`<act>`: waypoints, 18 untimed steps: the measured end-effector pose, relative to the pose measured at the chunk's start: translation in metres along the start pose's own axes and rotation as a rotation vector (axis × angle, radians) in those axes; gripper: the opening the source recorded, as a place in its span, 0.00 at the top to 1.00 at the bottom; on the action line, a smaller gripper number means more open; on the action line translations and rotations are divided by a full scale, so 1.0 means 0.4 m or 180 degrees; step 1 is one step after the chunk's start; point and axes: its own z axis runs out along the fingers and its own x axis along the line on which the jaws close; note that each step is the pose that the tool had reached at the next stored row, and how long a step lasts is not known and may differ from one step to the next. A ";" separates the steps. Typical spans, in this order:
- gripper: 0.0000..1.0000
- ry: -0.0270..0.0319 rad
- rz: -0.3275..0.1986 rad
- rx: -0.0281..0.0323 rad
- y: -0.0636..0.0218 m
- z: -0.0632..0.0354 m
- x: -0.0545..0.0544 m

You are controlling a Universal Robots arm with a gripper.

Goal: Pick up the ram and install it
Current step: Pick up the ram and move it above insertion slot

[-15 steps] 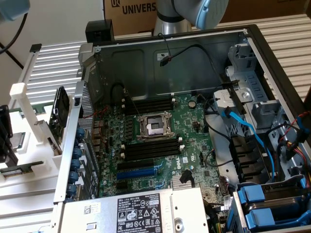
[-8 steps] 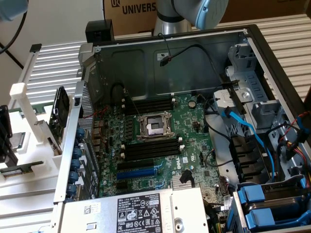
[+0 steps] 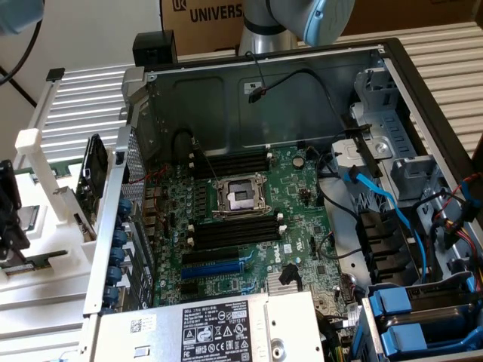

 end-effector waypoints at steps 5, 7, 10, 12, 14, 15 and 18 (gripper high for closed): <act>0.69 0.0000 0.0000 -0.0001 -0.008 0.013 0.001; 0.69 0.0000 0.0000 -0.0002 -0.008 0.020 0.001; 0.69 0.0000 0.0000 -0.0001 -0.008 0.030 0.001; 0.69 0.0000 0.0000 -0.0004 -0.008 0.033 0.001; 0.69 0.0001 0.0000 -0.0005 -0.008 0.035 0.001; 0.69 0.0000 0.0000 -0.0004 -0.008 0.037 0.001; 0.69 -0.0002 0.0000 -0.0004 -0.008 0.038 0.001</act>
